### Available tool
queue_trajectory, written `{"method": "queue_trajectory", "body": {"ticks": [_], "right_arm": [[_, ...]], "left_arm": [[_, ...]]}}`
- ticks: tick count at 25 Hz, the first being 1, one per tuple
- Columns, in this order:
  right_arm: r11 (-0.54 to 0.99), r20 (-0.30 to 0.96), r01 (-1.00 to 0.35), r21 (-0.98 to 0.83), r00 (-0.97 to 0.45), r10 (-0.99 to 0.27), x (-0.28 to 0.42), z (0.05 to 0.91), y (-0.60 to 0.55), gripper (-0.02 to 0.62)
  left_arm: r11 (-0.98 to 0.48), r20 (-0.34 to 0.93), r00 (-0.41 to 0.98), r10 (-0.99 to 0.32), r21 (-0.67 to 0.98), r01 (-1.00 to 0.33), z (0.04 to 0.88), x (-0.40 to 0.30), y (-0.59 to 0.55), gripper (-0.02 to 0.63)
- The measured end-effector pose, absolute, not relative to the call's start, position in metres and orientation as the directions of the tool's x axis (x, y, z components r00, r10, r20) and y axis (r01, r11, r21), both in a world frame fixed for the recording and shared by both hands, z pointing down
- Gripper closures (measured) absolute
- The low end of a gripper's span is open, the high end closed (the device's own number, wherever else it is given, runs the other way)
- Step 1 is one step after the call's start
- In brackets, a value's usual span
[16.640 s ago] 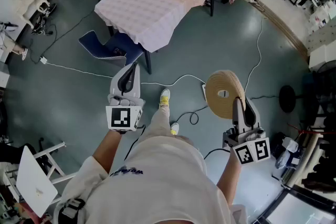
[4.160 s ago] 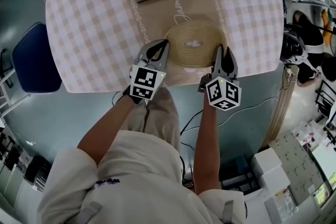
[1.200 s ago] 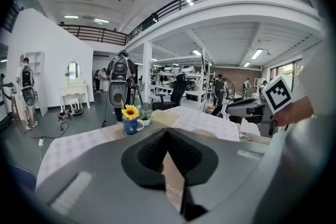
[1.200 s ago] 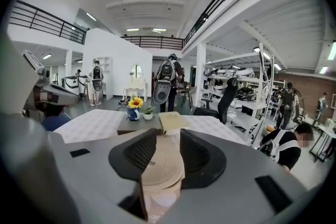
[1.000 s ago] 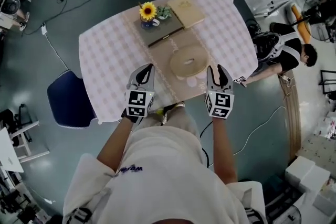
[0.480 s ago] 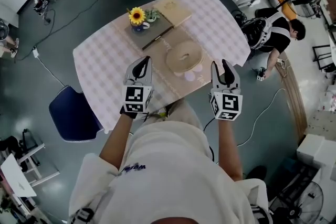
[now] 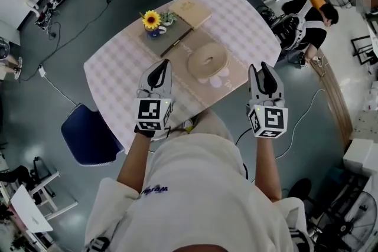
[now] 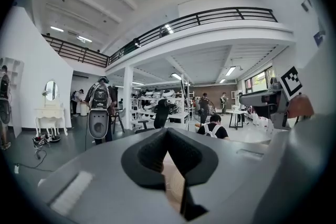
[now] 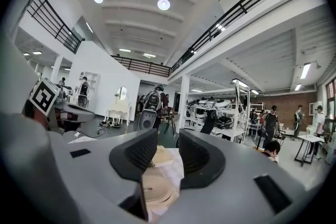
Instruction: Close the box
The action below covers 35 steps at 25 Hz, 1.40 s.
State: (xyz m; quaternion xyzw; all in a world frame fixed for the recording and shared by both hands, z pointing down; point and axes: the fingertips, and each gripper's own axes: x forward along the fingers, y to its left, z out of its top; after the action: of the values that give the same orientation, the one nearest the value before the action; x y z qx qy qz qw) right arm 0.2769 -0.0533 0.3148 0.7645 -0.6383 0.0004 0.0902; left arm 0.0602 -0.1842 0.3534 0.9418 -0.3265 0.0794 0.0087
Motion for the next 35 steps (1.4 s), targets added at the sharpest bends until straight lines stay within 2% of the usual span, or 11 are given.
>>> {"method": "queue_trajectory", "body": {"ticks": [6,14,23,35], "right_arm": [[-0.178,0.087,-0.973,0.149,0.193,-0.977,0.284,0.296,-0.048,0.466],[-0.174,0.041,-0.972,0.157,0.182,-0.982,0.279,0.268,-0.044,0.477],[-0.182,0.062,-0.969,0.169,0.195,-0.979,0.283,0.277,-0.037,0.488],[-0.180,0.079,-0.965,0.190,0.197,-0.977,0.279,0.278,-0.039,0.517]], "left_arm": [[-0.777,0.105,0.771,-0.628,-0.041,-0.628,0.331,0.056,-0.185,0.604],[-0.762,0.109,0.754,-0.648,-0.062,-0.645,0.324,0.035,-0.184,0.604],[-0.733,0.122,0.724,-0.679,-0.059,-0.677,0.333,0.009,-0.188,0.604],[-0.738,0.117,0.730,-0.673,-0.047,-0.673,0.332,0.012,-0.190,0.604]]}}
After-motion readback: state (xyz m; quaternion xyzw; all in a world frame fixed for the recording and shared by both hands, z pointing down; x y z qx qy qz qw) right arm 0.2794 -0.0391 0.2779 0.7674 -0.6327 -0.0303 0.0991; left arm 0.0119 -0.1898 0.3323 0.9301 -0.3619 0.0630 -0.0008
